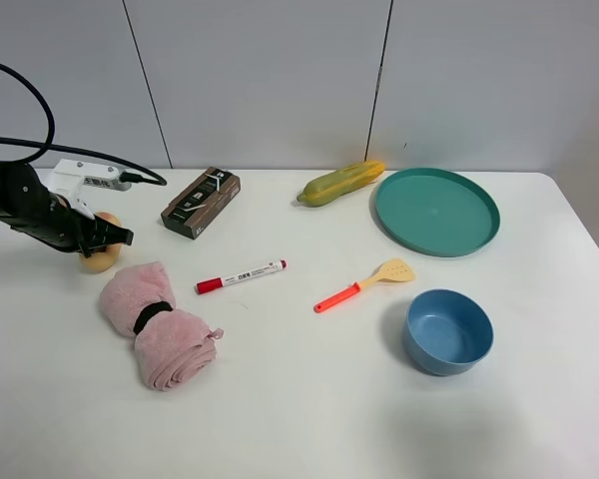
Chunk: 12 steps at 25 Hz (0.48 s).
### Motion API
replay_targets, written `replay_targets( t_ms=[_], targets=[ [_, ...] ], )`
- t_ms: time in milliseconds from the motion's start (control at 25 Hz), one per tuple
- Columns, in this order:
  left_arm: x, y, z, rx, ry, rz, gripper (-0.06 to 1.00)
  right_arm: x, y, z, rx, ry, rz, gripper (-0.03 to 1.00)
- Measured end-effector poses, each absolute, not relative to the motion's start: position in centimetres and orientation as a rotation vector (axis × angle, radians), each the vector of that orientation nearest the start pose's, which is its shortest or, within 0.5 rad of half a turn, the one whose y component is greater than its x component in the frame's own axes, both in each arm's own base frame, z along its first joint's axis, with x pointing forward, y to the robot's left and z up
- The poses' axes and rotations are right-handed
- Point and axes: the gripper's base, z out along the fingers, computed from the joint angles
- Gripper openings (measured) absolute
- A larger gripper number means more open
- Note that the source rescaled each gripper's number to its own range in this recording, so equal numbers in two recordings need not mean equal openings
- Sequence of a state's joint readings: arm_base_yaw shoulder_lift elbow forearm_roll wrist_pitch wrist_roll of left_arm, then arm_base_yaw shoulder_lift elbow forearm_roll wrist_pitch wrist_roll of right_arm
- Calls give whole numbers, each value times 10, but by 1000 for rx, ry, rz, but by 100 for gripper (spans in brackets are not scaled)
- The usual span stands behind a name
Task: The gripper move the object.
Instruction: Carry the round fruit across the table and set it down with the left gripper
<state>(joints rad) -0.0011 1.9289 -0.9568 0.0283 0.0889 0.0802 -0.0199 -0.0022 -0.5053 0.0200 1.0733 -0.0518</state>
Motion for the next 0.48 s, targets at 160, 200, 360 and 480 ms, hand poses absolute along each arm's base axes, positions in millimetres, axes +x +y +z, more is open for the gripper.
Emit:
replay_targets(
  t_ms=[160,200,360,480],
  targets=[
    [363,0,119,123,2536,41,27,-6,2,278,-34,2049,-21,100],
    [363,0,119,121,2532,40,44,-6,2,278,-34,2049,-21,100],
    [363,0,119,79,2524,27,92,-6,2,278,-34,2049,-21,100],
    [364,0,120,17,2518,7,98,-6,2,278,-34,2049,-21,100]
  ],
)
